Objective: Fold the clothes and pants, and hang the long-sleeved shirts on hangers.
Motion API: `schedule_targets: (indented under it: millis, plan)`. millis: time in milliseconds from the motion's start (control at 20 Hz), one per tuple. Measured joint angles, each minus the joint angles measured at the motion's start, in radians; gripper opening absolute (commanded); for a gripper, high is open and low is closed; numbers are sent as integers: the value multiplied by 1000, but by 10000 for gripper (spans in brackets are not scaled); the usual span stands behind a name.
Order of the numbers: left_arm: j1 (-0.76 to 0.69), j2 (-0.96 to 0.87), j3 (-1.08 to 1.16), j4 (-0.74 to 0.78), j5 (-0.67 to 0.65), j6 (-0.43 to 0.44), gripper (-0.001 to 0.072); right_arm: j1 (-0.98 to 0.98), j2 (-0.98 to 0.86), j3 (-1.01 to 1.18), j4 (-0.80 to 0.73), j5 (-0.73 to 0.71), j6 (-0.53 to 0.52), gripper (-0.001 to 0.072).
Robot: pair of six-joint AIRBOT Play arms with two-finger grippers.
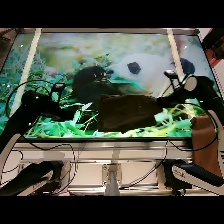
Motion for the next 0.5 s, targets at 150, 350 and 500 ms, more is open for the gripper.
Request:
schedule_targets:
  millis: [150,350,500]
  plan:
    - [0,50,0,72,-9,3,8,-148,0,1,68,79,-47,43]
    - [0,75,0,105,-22,3,8,-233,0,-68,179,140,-81,387]
    - [0,81,0,114,-39,3,8,-247,0,-163,213,206,-101,599]
